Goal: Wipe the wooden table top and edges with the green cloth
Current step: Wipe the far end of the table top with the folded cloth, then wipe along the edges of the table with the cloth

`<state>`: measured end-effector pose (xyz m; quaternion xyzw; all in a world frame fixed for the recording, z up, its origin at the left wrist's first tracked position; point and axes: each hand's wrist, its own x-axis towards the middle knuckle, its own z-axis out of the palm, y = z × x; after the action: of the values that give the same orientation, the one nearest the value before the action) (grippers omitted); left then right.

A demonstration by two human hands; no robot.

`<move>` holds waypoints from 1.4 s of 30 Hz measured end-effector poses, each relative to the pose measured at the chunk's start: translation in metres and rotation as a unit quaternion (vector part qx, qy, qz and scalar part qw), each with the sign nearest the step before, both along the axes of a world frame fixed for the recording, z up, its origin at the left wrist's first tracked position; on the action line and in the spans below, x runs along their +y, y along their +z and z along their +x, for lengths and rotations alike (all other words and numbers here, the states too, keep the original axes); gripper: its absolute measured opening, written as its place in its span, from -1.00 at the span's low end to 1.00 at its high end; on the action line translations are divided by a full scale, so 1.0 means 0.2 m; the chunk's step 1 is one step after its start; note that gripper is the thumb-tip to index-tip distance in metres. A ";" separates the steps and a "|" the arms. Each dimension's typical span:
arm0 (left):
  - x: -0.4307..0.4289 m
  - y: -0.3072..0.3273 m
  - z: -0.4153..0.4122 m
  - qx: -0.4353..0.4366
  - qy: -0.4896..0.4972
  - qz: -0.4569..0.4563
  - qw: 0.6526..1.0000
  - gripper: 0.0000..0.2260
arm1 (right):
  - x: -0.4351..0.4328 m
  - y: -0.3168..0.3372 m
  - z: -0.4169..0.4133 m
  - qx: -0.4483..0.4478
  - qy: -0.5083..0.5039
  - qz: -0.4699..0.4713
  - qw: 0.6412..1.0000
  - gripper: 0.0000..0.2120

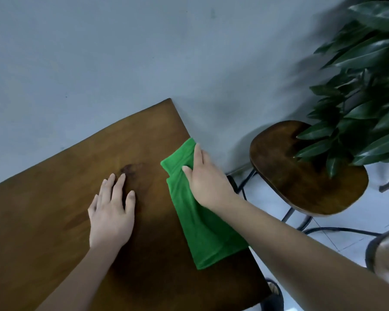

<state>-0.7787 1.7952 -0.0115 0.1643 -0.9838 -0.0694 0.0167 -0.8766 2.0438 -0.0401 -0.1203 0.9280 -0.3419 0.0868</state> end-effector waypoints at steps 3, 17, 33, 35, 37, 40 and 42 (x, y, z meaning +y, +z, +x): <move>0.00 -0.02 0.00 0.003 0.001 0.000 1.000 -0.41 | -0.15 -0.02 -0.30 0.000 -0.006 -0.015 1.000 -0.26; -0.03 -0.04 -0.02 0.003 0.003 0.001 1.000 -0.28 | -0.37 0.04 -1.04 -0.099 -0.005 -0.122 0.988 -0.39; -0.02 -0.02 -0.01 -0.002 0.001 -0.006 1.000 -0.33 | 0.22 -0.03 0.18 -0.072 0.036 -0.158 0.984 -0.26; -0.02 -0.03 -0.01 -0.006 0.002 -0.008 1.000 -0.31 | 0.17 -0.02 0.10 -0.072 0.037 -0.146 0.986 -0.26; -0.02 -0.03 -0.02 -0.009 0.001 -0.011 1.000 -0.32 | 0.10 -0.02 -0.04 -0.074 0.040 -0.143 0.986 -0.26; -0.02 -0.03 -0.01 -0.007 -0.003 -0.013 1.000 -0.35 | -0.04 -0.02 -0.32 -0.072 0.034 -0.150 0.986 -0.28; -0.02 -0.03 -0.01 -0.008 -0.002 -0.014 1.000 -0.35 | -0.13 -0.01 -0.51 -0.080 0.027 -0.148 0.985 -0.29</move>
<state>-0.7816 1.7908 -0.0178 0.1624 -0.9852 -0.0541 0.0107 -0.9791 2.0181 -0.0427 -0.1291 0.8536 -0.4816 0.1511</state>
